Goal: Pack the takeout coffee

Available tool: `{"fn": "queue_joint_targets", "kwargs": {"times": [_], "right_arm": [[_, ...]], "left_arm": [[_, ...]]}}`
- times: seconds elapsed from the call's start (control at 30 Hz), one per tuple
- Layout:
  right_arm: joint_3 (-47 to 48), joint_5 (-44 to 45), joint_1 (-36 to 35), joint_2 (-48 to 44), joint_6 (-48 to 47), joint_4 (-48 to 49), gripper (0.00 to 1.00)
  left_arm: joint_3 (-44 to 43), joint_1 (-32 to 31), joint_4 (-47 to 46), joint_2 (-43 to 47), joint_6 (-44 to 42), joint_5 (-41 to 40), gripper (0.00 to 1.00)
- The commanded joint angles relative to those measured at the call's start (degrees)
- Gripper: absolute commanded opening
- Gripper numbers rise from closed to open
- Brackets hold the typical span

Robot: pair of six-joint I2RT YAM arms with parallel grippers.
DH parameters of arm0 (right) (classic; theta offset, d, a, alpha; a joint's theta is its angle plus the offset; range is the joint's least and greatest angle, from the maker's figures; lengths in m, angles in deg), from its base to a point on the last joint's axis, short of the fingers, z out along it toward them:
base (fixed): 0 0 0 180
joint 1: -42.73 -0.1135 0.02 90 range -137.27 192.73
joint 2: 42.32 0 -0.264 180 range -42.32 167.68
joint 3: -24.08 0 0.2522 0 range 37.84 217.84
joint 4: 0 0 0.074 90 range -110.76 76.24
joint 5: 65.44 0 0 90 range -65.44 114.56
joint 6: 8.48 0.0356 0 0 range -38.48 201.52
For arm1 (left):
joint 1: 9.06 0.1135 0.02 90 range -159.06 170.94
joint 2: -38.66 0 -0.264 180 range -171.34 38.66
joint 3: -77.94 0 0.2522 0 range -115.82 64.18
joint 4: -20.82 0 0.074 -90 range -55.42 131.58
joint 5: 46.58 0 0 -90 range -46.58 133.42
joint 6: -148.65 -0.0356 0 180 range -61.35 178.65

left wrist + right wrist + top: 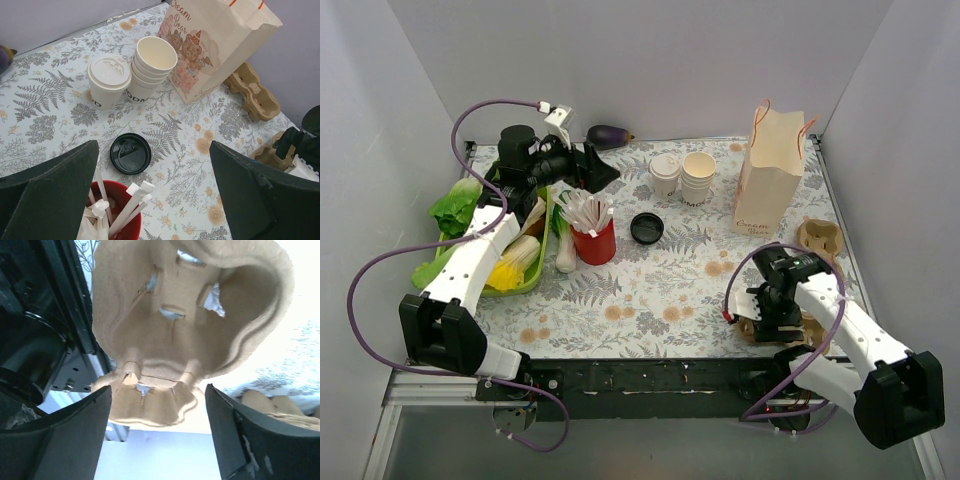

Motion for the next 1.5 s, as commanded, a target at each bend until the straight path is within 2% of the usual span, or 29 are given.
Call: {"fn": "queue_joint_targets", "kwargs": {"times": [0.0, 0.1, 0.23, 0.27, 0.37, 0.4, 0.53, 0.73, 0.9, 1.03, 1.17, 1.47], "right_arm": [[4.23, -1.19, -0.23, -4.54, -6.38, 0.28, 0.85], [12.83, -7.95, -0.23, -4.9, -5.52, 0.19, 0.9], [26.72, -15.07, -0.23, 0.53, 7.3, 6.15, 0.91], [31.7, -15.61, -0.15, 1.51, 13.59, 9.74, 0.91], [36.13, -15.09, -0.06, 3.71, 21.44, 17.04, 0.87], [37.28, -14.13, -0.06, 4.15, 22.61, 22.37, 0.86], [40.62, -7.72, 1.95, 9.14, 25.78, 29.8, 0.82], [50.88, -5.95, 6.61, 17.58, 31.74, 34.29, 0.78], [58.99, -7.53, 9.08, 24.18, 36.67, 32.54, 0.77], [62.07, -8.59, 9.26, 29.01, 42.3, 31.57, 0.78], [62.51, -8.58, 9.44, 31.05, 48.96, 30.95, 0.72], [60.67, -5.16, 10.05, 32.72, 54.87, 29.55, 0.64]], "left_arm": [[-3.18, -0.24, -0.07, -0.28, 0.17, 1.89, 0.95], [-4.93, -0.24, 0.28, -0.99, -0.17, 2.42, 0.95], [-7.92, -0.24, 2.21, -2.74, -1.93, 2.6, 0.95], [-9.06, -0.24, 3.0, -3.09, -2.19, 2.78, 0.95], [-10.82, -0.24, 4.06, -3.53, -2.81, 3.56, 0.94], [-11.17, -0.24, 4.24, -3.54, -2.9, 3.83, 0.94], [-12.05, -0.33, 5.64, -3.27, -3.78, 4.18, 0.94], [-10.66, -0.5, 6.09, -1.69, -4.39, 4.01, 0.94], [-8.9, -0.94, 5.21, -0.64, -3.61, 3.57, 0.94], [-7.75, -1.12, 4.51, 0.15, -2.73, 3.75, 0.94], [-6.79, -1.2, 4.42, 1.03, -2.72, 3.48, 0.94], [-5.82, -1.91, 4.59, 2.26, -2.99, 2.78, 0.95]]}}
